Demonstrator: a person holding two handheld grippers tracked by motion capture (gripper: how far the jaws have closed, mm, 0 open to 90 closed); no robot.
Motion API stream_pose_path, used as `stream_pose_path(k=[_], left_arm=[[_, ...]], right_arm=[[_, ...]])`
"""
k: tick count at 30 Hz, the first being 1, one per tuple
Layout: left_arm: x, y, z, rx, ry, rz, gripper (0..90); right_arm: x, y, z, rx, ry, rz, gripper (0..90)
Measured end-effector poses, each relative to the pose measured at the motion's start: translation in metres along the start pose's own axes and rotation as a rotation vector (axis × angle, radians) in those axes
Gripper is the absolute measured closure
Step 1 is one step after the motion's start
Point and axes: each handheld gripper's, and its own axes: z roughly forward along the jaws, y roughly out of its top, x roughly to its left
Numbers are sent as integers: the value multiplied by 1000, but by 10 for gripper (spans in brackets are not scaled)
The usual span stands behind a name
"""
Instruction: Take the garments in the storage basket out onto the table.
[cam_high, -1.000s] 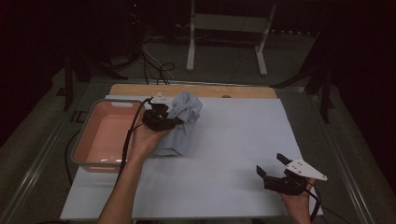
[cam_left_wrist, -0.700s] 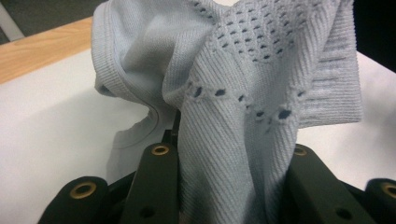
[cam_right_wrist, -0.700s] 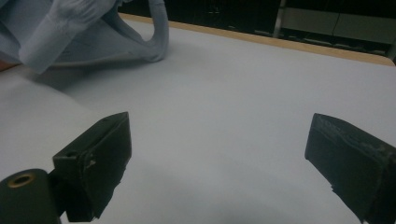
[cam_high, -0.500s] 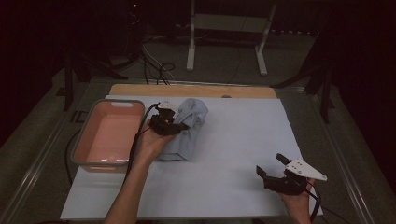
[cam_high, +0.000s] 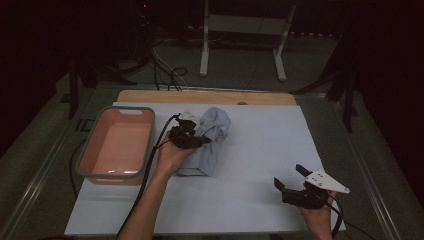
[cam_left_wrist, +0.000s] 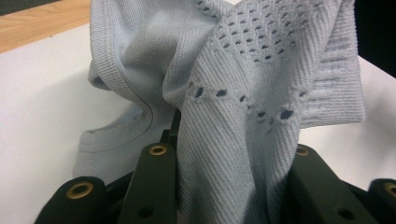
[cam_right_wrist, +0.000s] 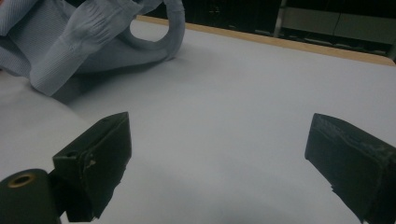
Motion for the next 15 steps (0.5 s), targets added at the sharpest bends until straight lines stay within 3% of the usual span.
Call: stream_pose_path(k=[7,11,15], left_arm=[[-10,6,10,0,-3,6,663],[-9,6,13,-14,7,-16,436],[-8,9,4,-72,60,-39,243]], right_arm=[[0,0,0,0,0,1,73],[0,0,-1,-1,-3,2,73],[-1,0,0,1,-3,0,73]])
